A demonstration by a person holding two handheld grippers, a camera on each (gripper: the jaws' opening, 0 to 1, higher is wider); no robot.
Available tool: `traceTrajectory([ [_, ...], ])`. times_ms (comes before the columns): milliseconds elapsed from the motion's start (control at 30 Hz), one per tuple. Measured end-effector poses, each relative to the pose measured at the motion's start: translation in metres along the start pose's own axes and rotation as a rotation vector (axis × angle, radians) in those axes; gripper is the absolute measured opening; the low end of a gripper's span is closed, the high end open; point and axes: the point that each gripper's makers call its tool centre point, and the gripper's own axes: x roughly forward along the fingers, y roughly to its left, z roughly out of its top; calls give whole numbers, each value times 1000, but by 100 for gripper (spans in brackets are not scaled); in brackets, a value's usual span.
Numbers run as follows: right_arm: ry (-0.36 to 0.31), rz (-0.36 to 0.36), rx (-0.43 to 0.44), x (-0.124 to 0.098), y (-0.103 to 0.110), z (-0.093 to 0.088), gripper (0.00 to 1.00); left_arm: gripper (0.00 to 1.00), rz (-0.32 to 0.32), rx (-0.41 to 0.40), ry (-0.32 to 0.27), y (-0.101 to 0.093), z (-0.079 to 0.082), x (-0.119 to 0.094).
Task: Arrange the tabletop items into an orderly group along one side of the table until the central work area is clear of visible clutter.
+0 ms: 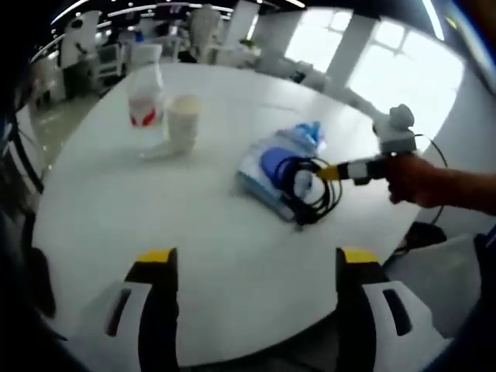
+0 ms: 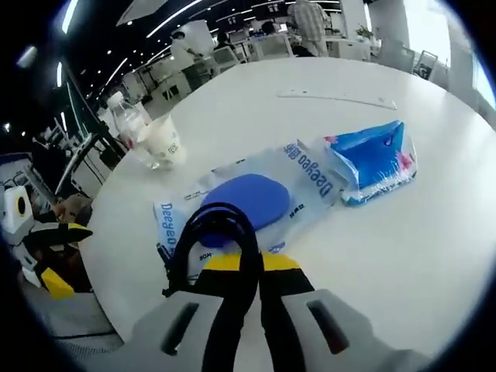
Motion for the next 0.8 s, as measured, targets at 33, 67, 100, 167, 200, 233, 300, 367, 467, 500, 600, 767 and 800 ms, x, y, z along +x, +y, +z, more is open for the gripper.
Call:
traceTrajectory([
  [33, -3, -7, 3, 0, -5, 3, 4, 80, -2, 10, -5, -1, 1, 0],
  [67, -13, -11, 4, -3, -7, 6, 4, 80, -4, 16, -9, -3, 3, -1],
  [100, -27, -10, 12, -4, -11, 11, 5, 80, -5, 28, -13, -4, 4, -1],
  [167, -44, -11, 22, -8, -16, 17, 4, 80, -7, 38, -17, -3, 5, 0],
  [200, -59, -18, 19, -12, -21, 22, 4, 80, -7, 39, -18, -3, 5, 0],
  [233, -67, -21, 17, -14, -24, 25, 4, 80, -8, 37, -15, -3, 4, 0],
  [300, -87, -45, 9, -20, -36, 33, 5, 82, -10, 38, -14, -3, 4, 0],
  [367, -120, -73, 12, -29, -49, 43, 5, 82, -10, 43, -20, -3, 5, 0],
  [467, -158, -94, 46, -42, -67, 54, 5, 82, -10, 45, -22, -3, 6, 0],
  [500, -167, -101, 56, -47, -74, 57, 5, 82, -10, 45, -21, -3, 6, 0],
  [600, -178, -128, 65, -57, -89, 58, 5, 82, -11, 51, -19, -3, 5, 0],
  [767, -174, -165, 128, -71, -113, 44, 5, 82, -14, 53, -16, -4, 4, 1],
  [800, -171, -167, 142, -74, -117, 40, 5, 82, -15, 51, -16, -4, 4, 1],
])
